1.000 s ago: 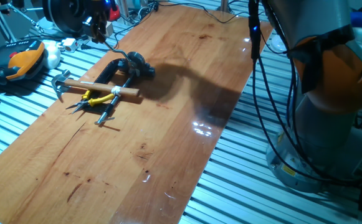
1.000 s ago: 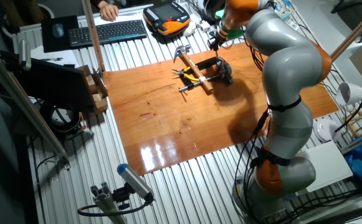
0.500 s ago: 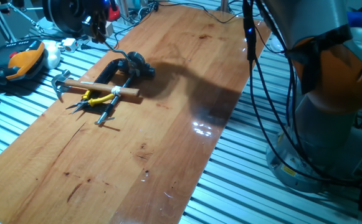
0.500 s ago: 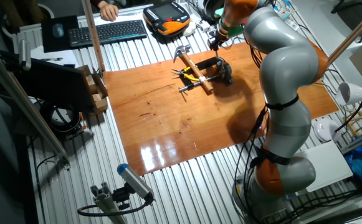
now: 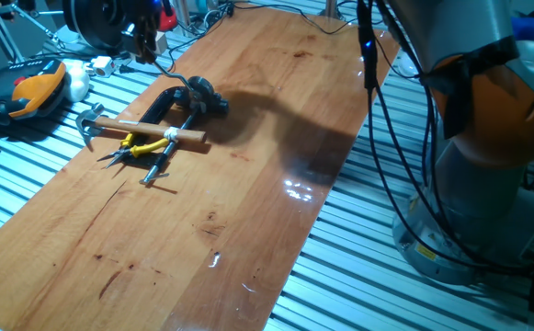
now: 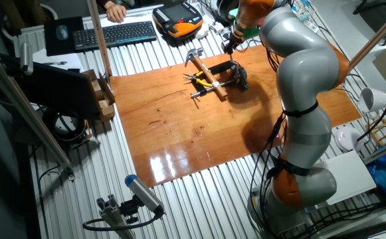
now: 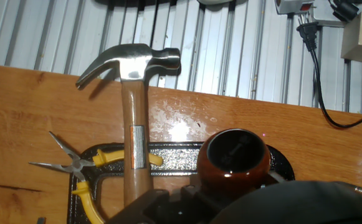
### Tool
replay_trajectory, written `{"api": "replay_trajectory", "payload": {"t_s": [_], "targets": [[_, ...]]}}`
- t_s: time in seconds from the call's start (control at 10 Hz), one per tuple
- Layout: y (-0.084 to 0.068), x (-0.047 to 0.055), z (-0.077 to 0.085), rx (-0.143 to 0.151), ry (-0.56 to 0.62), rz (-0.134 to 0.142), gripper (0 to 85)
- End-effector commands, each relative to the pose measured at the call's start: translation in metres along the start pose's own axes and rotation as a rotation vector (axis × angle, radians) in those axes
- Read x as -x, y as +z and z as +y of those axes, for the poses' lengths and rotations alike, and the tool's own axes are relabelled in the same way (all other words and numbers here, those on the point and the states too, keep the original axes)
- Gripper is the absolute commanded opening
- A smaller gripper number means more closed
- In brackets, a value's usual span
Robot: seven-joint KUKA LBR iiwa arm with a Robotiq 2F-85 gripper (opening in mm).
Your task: Pull up the lever
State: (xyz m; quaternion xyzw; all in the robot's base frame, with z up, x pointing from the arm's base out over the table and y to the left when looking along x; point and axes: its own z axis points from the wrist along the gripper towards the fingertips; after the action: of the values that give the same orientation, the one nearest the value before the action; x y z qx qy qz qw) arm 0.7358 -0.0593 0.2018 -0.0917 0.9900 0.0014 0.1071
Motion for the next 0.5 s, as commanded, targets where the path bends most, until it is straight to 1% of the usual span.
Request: {"api": "replay_trajectory", "payload": {"t_s": [0.0, 0.1, 0.3, 0.4], "targets": [[0.0001, 0.0001, 0.0003, 0.002, -0.009, -0.016, 51.0], [0.0001, 0.0001, 0.0003, 0.004, -0.019, -0.023, 51.0], [0.0001, 0.0001, 0.0003, 0.002, -0.024, -0.026, 51.0], [0.0001, 0.0001, 0.0003, 0.002, -0.023, -0.032, 34.0]]}}
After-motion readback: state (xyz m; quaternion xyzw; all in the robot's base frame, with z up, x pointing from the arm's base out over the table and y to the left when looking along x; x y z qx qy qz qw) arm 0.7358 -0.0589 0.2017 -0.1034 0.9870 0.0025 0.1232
